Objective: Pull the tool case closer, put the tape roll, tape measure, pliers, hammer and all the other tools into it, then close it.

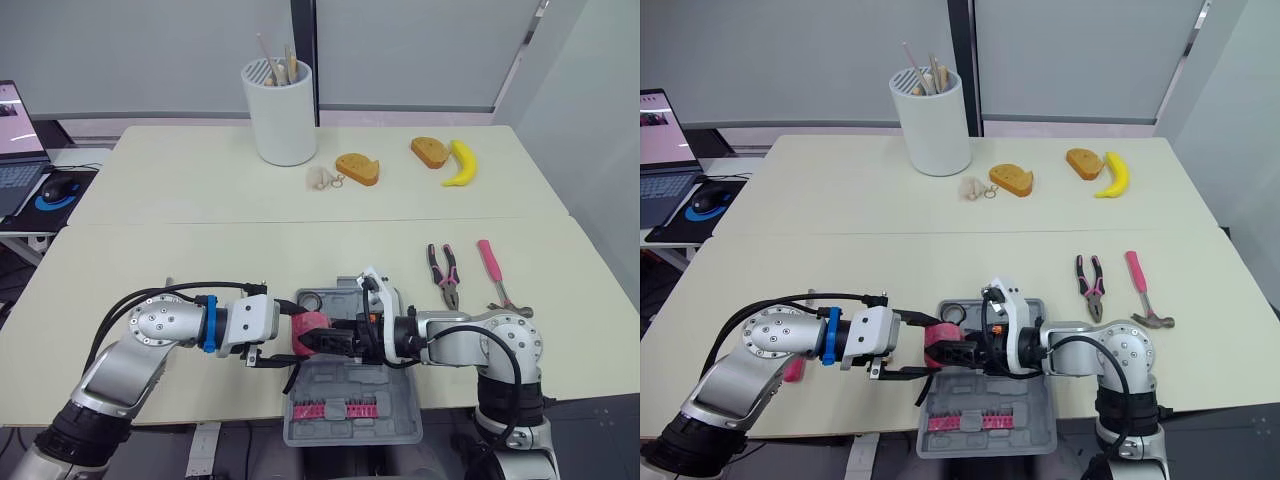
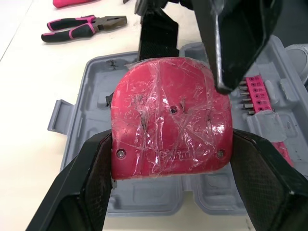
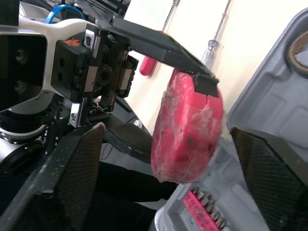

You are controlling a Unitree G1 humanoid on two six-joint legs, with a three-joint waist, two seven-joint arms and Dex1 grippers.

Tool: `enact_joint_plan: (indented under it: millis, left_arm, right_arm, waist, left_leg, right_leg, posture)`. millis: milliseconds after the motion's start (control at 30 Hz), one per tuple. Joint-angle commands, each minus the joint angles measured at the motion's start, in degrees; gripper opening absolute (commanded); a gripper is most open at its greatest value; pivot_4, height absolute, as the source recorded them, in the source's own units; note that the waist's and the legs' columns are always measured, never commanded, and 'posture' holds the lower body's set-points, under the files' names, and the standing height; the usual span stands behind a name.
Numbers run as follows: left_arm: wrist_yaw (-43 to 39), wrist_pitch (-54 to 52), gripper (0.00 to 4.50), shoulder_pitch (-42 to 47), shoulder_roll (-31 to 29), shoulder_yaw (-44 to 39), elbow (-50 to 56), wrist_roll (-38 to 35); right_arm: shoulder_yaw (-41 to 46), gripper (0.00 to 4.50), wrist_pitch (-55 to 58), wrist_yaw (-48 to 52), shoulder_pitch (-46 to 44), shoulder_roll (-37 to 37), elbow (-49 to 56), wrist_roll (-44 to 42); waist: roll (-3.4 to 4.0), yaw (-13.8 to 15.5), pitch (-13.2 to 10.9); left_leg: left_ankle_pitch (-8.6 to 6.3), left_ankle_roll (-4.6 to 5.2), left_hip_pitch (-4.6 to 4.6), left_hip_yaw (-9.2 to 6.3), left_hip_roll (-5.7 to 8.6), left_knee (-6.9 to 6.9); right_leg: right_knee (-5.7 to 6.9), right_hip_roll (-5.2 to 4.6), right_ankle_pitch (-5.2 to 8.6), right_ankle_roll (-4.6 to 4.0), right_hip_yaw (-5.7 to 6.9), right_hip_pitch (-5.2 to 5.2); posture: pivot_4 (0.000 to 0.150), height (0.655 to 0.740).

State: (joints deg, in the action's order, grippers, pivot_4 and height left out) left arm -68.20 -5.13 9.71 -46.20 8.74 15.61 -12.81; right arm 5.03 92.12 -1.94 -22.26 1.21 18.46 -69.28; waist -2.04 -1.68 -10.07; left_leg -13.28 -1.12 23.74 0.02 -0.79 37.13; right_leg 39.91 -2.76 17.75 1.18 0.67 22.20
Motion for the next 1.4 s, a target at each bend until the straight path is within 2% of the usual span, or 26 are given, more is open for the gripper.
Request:
enact_joint_plan:
  millis: [33,133,300,533,633,667,800,867,933,1100,1167,1300,1400]
  left_arm:
    - [0.31,-0.46,3.14,1.25,0.3,0.42,2.72,-0.28]
    - [0.07,-0.63,3.14,1.53,0.31,0.5,2.95,-0.28]
    - [-0.29,-0.99,3.14,1.36,0.15,0.45,3.8,-0.78]
    - [-0.59,-0.56,3.14,1.6,0.7,0.79,3.96,-1.31]
    - [-1.31,-3.04,4.11,1.75,0.76,-0.59,4.97,-4.81]
    - [-1.74,-3.67,4.41,1.65,0.52,-0.91,5.23,-5.7]
    - [-3.39,-4.27,4.5,0.33,-0.81,-2.4,6.24,-8.4]
    - [-4.56,-5.3,4.5,-1.12,-1.39,-3.66,7.4,-11.24]
    - [-5.35,-5.67,4.5,-2.16,-1.8,-4.47,8.18,-12.78]
    - [-6.94,-5.0,4.5,-3.27,-2.19,-4.11,9.54,-14.21]
    - [-7.43,-4.54,4.5,-3.39,-1.99,-3.6,9.96,-14.24]
    - [-7.99,-4.25,4.5,-3.86,-1.79,-2.91,11.1,-14.17]
    - [-7.73,-4.24,4.5,-4.17,-1.41,-2.27,11.84,-14.07]
  right_arm:
    - [0.83,2.94,0.38,-1.78,-1.27,-1.01,-0.34,-2.53]
    - [1.41,2.15,0.38,-3.0,-1.54,-1.45,-1.08,-2.76]
    - [1.97,1.11,0.38,-4.23,-1.25,-1.44,-1.53,-3.48]
    - [2.51,1.03,0.38,-5.79,-0.06,-1.16,-1.29,-5.51]
    - [5.24,0.99,-0.08,-7.95,2.48,1.49,0.56,-10.0]
    - [5.73,0.85,-0.61,-8.79,3.27,2.65,1.0,-11.85]
    - [4.23,0.76,-7.11,-14.97,7.17,10.8,3.43,-24.14]
    - [3.45,0.76,-14.9,-19.72,10.98,21.55,7.06,-37.05]
    - [3.37,0.76,-20.9,-19.95,14.41,30.06,10.42,-43.17]
    - [11.99,0.76,-26.25,-6.41,28.98,51.81,14.35,-43.72]
    - [14.74,0.76,-26.44,-3.4,34.41,57.8,13.65,-43.72]
    - [15.25,0.76,-26.61,-3.24,39.73,64.17,9.81,-43.32]
    - [10.93,0.76,-27.53,-3.72,37.69,63.74,6.98,-39.76]
  waist:
    - [0.0,-0.01,0.0]
    - [0.0,-0.01,0.0]
    - [0.01,-0.01,0.0]
    - [0.01,-0.01,0.0]
    - [0.01,0.13,0.0]
    - [0.01,0.15,-0.01]
    - [0.02,0.01,-0.01]
    - [0.05,-0.02,-0.04]
    - [0.14,0.01,-0.09]
    - [0.15,0.25,-0.08]
    - [0.13,0.37,-0.07]
    - [0.14,0.28,-0.05]
    - [0.13,0.27,-0.05]
  left_leg:
    - [0.0,0.0,0.0,0.01,0.0,0.0]
    - [0.0,0.0,0.0,0.0,0.0,0.0]
    - [0.0,0.0,0.0,0.0,-0.02,-0.01]
    - [0.0,0.0,0.01,0.0,-0.03,-0.01]
    - [0.0,0.0,0.02,-0.01,-0.03,-0.02]
    - [0.0,0.0,0.04,-0.02,-0.02,-0.02]
    - [0.0,0.0,0.07,0.03,0.03,0.0]
    - [0.0,0.01,0.07,0.01,0.0,0.0]
    - [-0.01,0.01,0.11,0.01,0.0,-0.01]
    - [-0.01,0.01,0.05,-0.04,-0.05,-0.08]
    - [-0.01,0.01,0.07,-0.03,-0.14,-0.05]
    - [0.0,0.0,0.04,0.11,-0.53,0.0]
    - [0.0,0.0,0.0,0.15,-0.8,0.05]
  right_leg:
    - [0.0,0.0,0.0,0.0,0.0,0.0]
    - [0.0,0.02,0.0,0.0,0.0,0.0]
    - [0.0,0.06,0.0,0.0,-0.01,0.01]
    - [-0.01,0.07,0.0,0.0,-0.01,0.01]
    - [-0.02,0.07,0.0,0.0,0.0,0.01]
    - [-0.04,0.07,0.0,0.0,0.01,0.01]
    - [-0.07,0.07,0.0,0.01,-0.04,0.0]
    - [-0.07,0.07,0.0,0.02,-0.04,0.0]
    - [-0.13,0.07,0.01,0.03,-0.03,0.0]
    - [-0.36,0.39,0.03,0.07,-0.01,-0.15]
    - [-0.5,0.5,-0.01,0.12,-0.01,-0.19]
    - [-0.87,0.72,-0.09,0.29,-0.09,-0.31]
    - [-1.0,1.06,-0.17,0.32,-0.14,-0.36]
  posture:
    - [0.15,0.7303]
    - [0.15,0.7303]
    - [0.15,0.7303]
    - [0.15,0.7303]
    - [0.15,0.7303]
    - [0.15,0.7303]
    - [0.15,0.7303]
    - [0.15,0.7303]
    - [0.15,0.7303]
    - [0.15,0.7303]
    - [0.15,0.7303]
    - [0.15,0.7303]
    - [0.15,0.7303]
